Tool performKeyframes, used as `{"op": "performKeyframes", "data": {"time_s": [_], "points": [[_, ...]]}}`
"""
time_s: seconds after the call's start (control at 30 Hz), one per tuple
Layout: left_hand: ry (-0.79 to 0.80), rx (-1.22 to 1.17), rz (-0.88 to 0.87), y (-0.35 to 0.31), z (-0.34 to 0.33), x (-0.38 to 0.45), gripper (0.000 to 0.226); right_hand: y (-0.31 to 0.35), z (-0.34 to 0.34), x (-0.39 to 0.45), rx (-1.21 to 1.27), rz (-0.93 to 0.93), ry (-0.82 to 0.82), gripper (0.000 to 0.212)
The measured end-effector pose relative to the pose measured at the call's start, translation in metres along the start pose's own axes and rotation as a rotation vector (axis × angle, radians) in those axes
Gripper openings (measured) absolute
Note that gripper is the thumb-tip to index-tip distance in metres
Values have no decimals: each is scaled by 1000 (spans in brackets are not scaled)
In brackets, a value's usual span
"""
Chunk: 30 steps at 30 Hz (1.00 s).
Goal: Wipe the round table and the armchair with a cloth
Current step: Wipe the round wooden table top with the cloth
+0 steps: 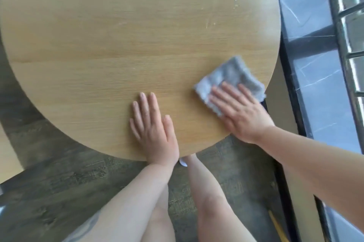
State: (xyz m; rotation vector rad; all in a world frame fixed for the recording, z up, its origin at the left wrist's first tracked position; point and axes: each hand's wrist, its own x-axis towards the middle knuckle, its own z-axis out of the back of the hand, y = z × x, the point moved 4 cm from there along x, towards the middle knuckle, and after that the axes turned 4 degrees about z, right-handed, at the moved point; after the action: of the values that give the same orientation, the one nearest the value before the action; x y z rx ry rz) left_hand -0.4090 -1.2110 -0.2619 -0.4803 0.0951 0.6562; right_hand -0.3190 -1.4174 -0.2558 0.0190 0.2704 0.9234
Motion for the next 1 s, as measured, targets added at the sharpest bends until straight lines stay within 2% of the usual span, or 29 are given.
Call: {"op": "performKeyframes", "data": {"time_s": [0.03,0.1,0.13,0.17,0.2,0.23,0.27,0.3,0.33,0.37,0.43,0.47,0.5,0.53,0.6,0.63,0.67,0.7,0.73,0.77,0.8,0.83,0.87,0.93,0.97,1.0], "points": [[7,-5,-17,2,1,0,60,-8,4,2,39,-230,-43,52],[19,-17,-33,4,2,1,60,19,8,16,176,-733,-147,59],[21,-20,-32,4,2,1,60,47,5,24,240,-850,-171,61],[20,-21,-29,4,2,0,60,80,1,30,269,-796,-165,63],[19,-22,-28,3,3,0,60,114,-6,30,261,-593,-141,64],[23,-20,-38,4,4,1,61,138,-10,23,201,-303,-88,64],[36,-7,-62,6,5,1,61,139,-12,11,124,-48,-50,63],[55,15,-98,9,7,2,62,123,-13,2,90,79,-30,61],[73,35,-144,13,8,3,63,106,-12,1,85,64,-28,58],[84,51,-187,16,9,3,63,87,-9,7,113,-86,-69,56],[95,78,-234,20,8,1,63,74,3,30,246,-629,-175,58],[90,99,-228,21,7,0,63,88,3,41,295,-817,-196,60],[75,123,-204,21,6,0,62,112,1,50,314,-845,-182,61],[56,146,-176,22,6,0,60,137,-4,52,294,-713,-163,61],[48,191,-164,25,7,1,58,148,-8,30,216,-240,-80,56],[58,213,-188,27,7,1,59,125,-9,15,164,-94,-53,53],[63,231,-216,28,7,-1,60,99,-7,7,132,-81,-29,52],[57,245,-230,28,6,-1,60,70,-4,6,133,-203,-40,53],[43,256,-223,28,5,-2,60,46,4,11,175,-433,-72,55],[31,262,-203,27,4,-1,61,39,9,21,231,-686,-108,58],[20,264,-184,27,3,-1,61,49,10,35,280,-835,-128,61],[13,265,-175,27,2,-2,62,72,11,47,304,-819,-121,62],[12,264,-181,27,2,-2,62,98,7,51,310,-663,-96,61],[18,258,-214,28,3,-2,64,123,2,27,248,-203,-4,54],[14,259,-227,28,4,-1,64,108,5,12,238,-59,33,50],[10,261,-230,27,5,0,64,87,9,6,229,-6,32,45]]}}
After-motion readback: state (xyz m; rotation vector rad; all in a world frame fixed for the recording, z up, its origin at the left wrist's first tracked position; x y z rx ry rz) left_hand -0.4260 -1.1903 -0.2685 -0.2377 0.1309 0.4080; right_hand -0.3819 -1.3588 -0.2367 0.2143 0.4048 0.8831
